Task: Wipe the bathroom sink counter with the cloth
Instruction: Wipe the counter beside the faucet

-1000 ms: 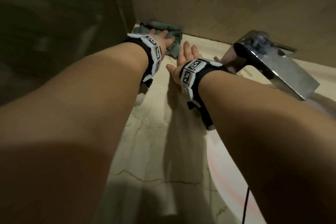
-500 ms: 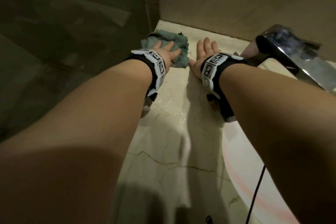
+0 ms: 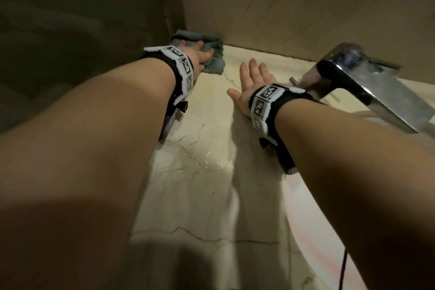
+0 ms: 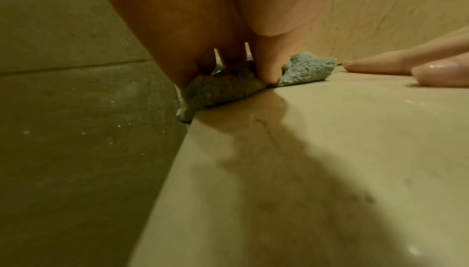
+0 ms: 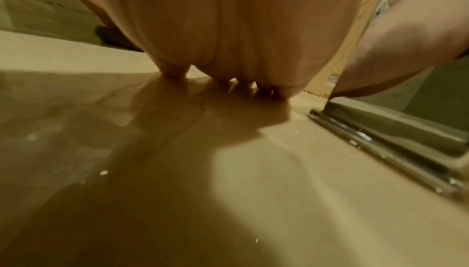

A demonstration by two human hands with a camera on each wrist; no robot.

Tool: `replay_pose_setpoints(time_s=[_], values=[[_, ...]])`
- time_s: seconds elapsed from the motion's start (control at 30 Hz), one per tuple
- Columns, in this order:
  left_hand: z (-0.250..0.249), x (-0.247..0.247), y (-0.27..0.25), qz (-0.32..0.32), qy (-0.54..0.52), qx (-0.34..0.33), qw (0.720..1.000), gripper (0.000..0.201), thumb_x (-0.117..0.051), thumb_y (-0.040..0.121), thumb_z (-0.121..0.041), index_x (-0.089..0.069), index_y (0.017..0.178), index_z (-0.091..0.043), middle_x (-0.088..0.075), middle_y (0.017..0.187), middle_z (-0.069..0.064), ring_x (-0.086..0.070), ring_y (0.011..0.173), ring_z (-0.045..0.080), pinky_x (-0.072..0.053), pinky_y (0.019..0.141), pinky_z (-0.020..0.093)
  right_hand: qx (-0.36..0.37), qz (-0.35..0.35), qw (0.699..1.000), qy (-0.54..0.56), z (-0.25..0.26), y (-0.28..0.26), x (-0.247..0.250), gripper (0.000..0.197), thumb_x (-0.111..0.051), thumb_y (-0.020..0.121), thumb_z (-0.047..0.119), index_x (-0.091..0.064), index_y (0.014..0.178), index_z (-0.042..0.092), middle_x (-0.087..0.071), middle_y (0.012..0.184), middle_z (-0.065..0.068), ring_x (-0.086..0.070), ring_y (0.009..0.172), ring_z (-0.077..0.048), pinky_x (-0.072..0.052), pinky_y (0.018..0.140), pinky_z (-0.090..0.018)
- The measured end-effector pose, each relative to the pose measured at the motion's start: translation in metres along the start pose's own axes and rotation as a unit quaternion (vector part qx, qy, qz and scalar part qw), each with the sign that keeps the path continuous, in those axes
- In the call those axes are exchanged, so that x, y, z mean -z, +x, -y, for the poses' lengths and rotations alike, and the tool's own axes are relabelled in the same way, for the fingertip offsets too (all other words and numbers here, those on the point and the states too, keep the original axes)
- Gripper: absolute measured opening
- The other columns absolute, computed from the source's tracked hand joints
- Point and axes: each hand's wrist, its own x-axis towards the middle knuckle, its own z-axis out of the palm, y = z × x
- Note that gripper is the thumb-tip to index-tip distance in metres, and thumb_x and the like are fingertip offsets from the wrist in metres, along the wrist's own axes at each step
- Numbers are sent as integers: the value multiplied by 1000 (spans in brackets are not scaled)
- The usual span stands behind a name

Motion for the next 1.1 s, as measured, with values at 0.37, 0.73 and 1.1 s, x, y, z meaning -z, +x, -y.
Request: replay_pose_setpoints(time_s=[0.37, 0.73, 1.1], values=[[-6, -27, -45, 37, 38, -9, 999, 66, -43, 100, -17, -4, 153, -24, 7, 161, 7, -6, 146, 37, -13, 119, 46, -15, 11, 999, -33, 7, -6, 7, 76, -21, 94, 60, 8, 151, 18, 15, 160, -3, 9, 149, -26, -1, 121, -40], [4, -9, -130, -90, -151, -5, 984, 38, -37, 101, -8, -42, 138, -11, -50, 136, 12, -50, 122, 30, -40, 92, 33, 60, 15, 996, 64, 22, -94, 55, 91, -65, 84, 40, -7, 152, 23, 5, 161, 0, -18, 147, -23, -24, 118, -35], [-45, 36, -192, -141, -100, -74, 982, 35, -40, 100, -28, -52, 128, -12, -57, 129, 12, -53, 119, 28, -41, 94, 32, 27, -81, 976, 202, -3, -176, 103, 45, -60, 90, 34, -54, 128, 9, -61, 128, -9, -58, 117, -26, -45, 102, -36]])
